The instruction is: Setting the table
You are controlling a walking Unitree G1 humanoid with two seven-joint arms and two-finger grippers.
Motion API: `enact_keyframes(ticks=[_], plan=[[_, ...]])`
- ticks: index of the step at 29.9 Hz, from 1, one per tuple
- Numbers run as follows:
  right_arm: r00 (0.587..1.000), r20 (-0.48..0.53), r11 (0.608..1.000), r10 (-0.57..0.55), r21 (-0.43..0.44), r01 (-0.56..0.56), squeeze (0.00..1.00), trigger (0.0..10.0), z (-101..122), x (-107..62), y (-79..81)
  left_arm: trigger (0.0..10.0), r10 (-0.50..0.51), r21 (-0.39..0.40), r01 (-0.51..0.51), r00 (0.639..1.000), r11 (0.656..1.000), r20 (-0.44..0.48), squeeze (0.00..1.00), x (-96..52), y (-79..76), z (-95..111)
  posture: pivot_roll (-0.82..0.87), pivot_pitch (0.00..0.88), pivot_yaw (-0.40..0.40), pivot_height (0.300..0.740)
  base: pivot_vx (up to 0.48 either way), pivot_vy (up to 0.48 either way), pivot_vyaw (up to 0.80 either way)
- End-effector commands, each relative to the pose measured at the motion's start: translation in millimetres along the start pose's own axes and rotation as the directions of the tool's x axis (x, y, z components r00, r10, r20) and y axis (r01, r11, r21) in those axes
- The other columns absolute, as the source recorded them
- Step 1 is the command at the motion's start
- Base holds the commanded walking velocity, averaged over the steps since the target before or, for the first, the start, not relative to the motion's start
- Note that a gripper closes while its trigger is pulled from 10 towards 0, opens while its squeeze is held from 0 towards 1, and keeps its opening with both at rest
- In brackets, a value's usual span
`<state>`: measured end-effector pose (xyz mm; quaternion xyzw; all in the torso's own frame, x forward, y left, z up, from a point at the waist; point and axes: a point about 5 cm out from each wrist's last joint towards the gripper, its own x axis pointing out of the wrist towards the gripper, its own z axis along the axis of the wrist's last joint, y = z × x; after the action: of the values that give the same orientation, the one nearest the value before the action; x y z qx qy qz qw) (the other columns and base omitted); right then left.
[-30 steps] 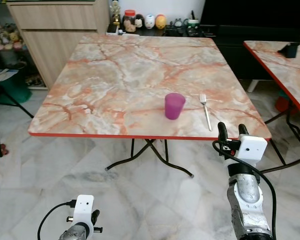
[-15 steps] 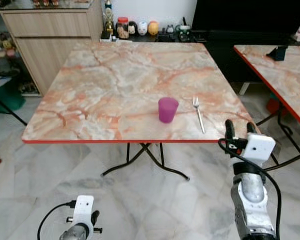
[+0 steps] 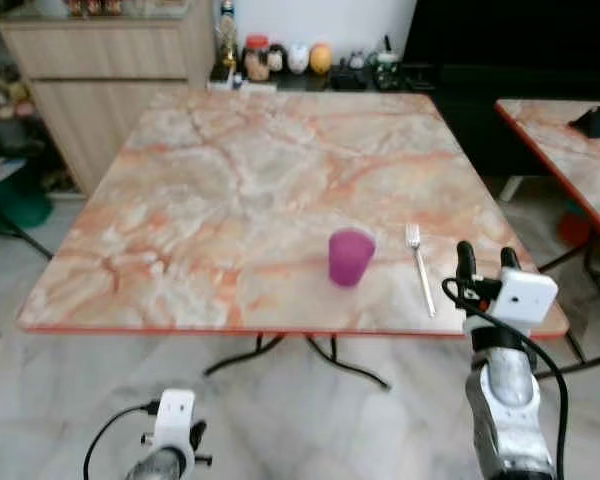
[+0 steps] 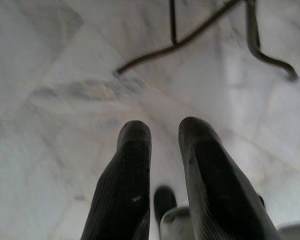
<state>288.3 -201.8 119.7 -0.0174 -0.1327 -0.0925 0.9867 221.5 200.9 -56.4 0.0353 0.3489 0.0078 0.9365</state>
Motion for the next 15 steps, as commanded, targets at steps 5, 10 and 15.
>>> enact_keyframes(ticks=[5, 10, 15], plan=[[1.000, 0.028, 1.000, -0.004, 0.017, 0.004, 0.00, 10.0, 8.9, 2.8, 1.5, 10.0, 0.028, -0.008, -0.029, 0.999, 1.000, -0.031, 0.00, -3.5, 7.5, -9.5, 0.04, 0.000, -0.036, 0.724, 0.000, 0.000, 0.00], [0.999, 0.017, 0.999, -0.027, 0.021, 0.027, 0.00, 10.0, 11.8, 7.5, -7.1, 10.0, 0.028, -0.009, -0.029, 0.999, 1.000, -0.032, 0.00, -3.6, 7.7, -9.7, 0.04, 0.000, -0.035, 0.724, 0.000, 0.000, 0.00], [0.995, -0.067, 0.997, -0.074, 0.034, 0.076, 1.00, 10.0, 7.6, 14.3, -20.6, 10.0, 0.028, -0.010, -0.029, 0.999, 1.000, -0.033, 0.00, -3.8, 8.1, -10.0, 0.04, 0.000, -0.033, 0.724, 0.000, 0.000, 0.00]])
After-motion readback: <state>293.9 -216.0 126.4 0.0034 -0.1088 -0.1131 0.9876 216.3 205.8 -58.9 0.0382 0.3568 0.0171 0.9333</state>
